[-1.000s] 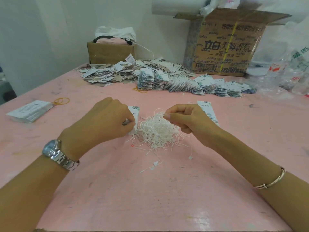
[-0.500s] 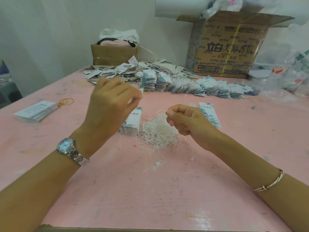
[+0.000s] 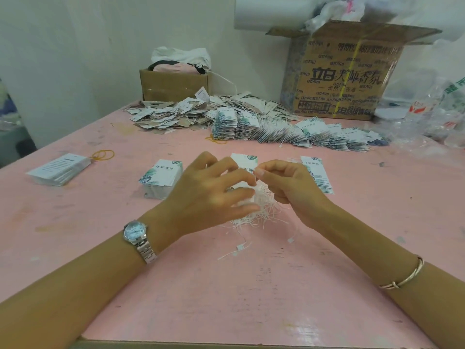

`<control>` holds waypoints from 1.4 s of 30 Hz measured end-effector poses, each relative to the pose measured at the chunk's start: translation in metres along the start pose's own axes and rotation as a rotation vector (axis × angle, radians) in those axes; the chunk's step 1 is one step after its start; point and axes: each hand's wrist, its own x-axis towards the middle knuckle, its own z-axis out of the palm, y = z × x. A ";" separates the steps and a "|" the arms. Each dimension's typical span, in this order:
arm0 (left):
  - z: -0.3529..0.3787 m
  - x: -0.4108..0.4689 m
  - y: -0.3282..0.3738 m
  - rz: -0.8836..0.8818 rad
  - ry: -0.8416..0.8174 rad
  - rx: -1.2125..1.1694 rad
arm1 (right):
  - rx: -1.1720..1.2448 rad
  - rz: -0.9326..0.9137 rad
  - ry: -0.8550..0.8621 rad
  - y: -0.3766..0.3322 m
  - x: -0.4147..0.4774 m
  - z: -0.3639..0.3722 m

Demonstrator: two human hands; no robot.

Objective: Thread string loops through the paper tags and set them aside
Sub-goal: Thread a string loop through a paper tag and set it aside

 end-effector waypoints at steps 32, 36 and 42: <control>-0.014 -0.059 -0.103 -1.264 -0.996 0.218 | -0.021 0.043 0.050 -0.002 0.000 0.001; -0.017 -0.057 -0.103 -1.292 -1.008 0.213 | -0.020 0.042 0.051 -0.002 0.000 0.001; -0.020 -0.046 -0.104 -1.398 -0.783 -0.032 | -0.024 0.033 0.038 -0.002 0.000 0.001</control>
